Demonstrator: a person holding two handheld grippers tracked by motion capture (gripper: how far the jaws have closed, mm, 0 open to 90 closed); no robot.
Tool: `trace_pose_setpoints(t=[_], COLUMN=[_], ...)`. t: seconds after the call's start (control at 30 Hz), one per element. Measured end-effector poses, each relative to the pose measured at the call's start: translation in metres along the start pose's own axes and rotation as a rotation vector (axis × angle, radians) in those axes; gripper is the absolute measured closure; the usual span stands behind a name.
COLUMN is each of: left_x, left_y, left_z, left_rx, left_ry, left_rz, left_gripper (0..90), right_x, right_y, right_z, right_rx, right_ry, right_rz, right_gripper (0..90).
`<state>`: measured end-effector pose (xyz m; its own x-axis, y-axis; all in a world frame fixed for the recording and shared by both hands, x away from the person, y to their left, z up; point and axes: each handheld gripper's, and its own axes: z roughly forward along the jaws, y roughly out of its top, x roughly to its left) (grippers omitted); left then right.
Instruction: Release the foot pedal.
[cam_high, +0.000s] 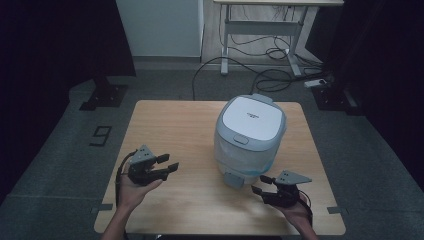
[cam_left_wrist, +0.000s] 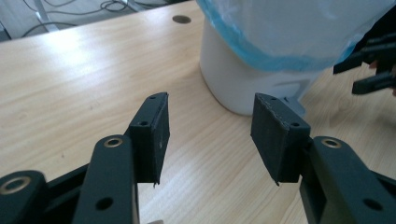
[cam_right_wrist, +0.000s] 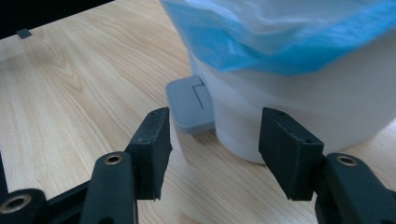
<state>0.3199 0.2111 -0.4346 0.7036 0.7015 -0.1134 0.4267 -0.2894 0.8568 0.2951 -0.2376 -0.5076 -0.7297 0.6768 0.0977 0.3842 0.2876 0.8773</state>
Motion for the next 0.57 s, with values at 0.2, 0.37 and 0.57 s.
trace_pose_setpoints(t=[0.2, 0.37, 0.57], left_x=[0.0, -0.001, 0.0], left_y=[-0.008, -0.008, -0.01], left_z=[0.005, 0.007, 0.009], left_rx=[0.016, 0.017, 0.02], left_ry=[-0.009, -0.007, 0.007], left_rz=[-0.005, -0.002, -0.004], left_gripper=[47.2, 47.2, 46.8], right_x=[-0.008, -0.012, -0.014], right_y=[-0.003, -0.005, -0.006], right_z=[-0.002, -0.003, -0.004], right_rx=[0.005, 0.011, 0.007], right_ry=[-0.016, -0.026, -0.033], right_rz=[0.003, 0.004, 0.004], right_gripper=[42.9, 42.6, 41.8])
